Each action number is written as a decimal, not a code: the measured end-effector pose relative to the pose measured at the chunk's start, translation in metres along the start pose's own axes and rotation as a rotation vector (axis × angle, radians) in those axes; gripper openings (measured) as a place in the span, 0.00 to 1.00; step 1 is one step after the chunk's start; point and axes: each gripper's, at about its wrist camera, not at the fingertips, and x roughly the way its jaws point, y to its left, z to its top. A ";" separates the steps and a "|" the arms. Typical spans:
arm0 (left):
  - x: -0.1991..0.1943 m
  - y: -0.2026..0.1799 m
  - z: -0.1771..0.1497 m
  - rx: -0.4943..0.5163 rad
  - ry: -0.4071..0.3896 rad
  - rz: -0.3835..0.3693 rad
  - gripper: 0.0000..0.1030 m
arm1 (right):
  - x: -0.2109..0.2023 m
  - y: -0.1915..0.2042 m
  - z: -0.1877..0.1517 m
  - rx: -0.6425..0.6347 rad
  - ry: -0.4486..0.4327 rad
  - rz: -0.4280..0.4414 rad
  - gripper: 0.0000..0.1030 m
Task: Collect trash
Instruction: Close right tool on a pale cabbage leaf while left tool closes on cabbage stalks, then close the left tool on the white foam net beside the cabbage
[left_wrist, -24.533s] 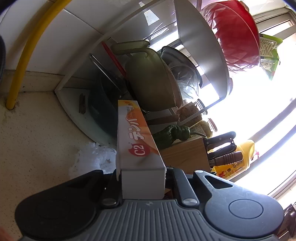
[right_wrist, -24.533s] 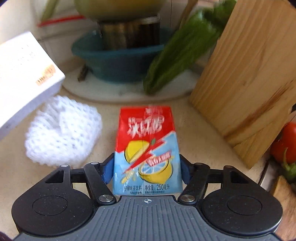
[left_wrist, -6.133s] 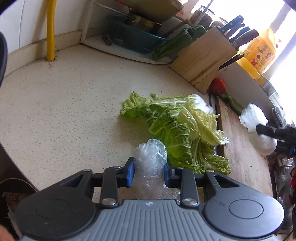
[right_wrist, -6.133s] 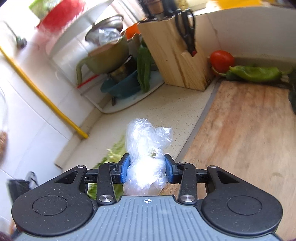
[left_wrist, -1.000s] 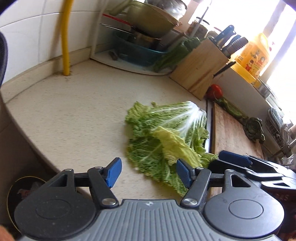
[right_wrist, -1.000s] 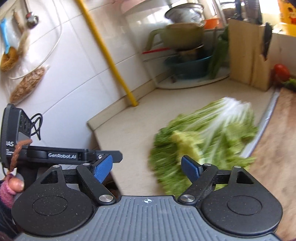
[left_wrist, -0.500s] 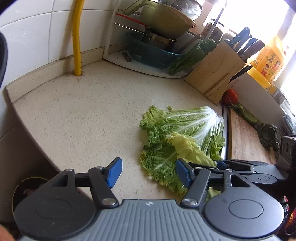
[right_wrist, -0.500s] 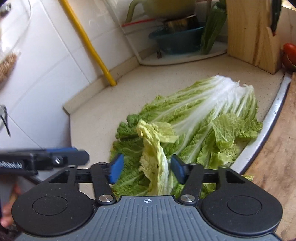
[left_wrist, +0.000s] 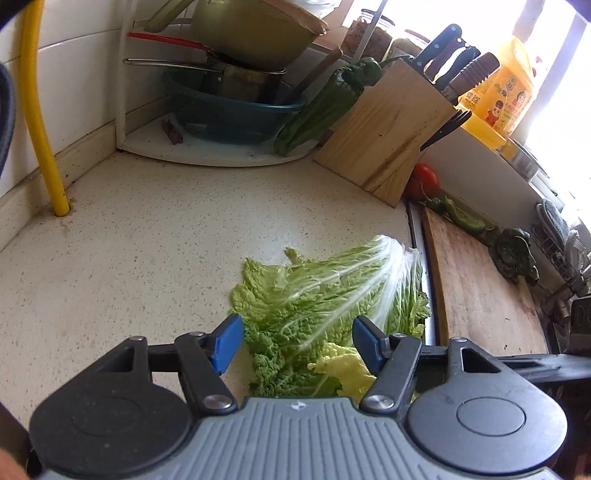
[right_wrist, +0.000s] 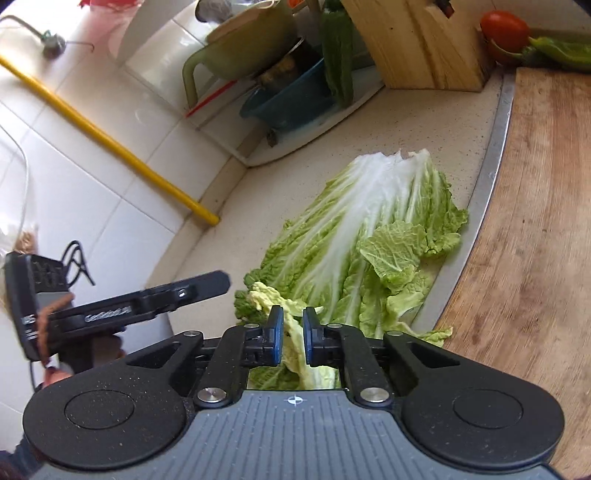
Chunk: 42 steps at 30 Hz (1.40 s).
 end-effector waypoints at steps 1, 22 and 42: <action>0.001 0.002 0.000 -0.004 0.005 -0.007 0.60 | 0.003 0.000 -0.001 -0.003 0.008 0.002 0.29; 0.026 -0.013 0.028 0.117 0.018 -0.108 0.66 | -0.008 0.048 -0.003 -0.237 0.055 -0.147 0.07; 0.079 -0.069 0.050 0.369 0.132 -0.141 0.41 | -0.091 -0.035 -0.006 0.134 -0.236 -0.196 0.12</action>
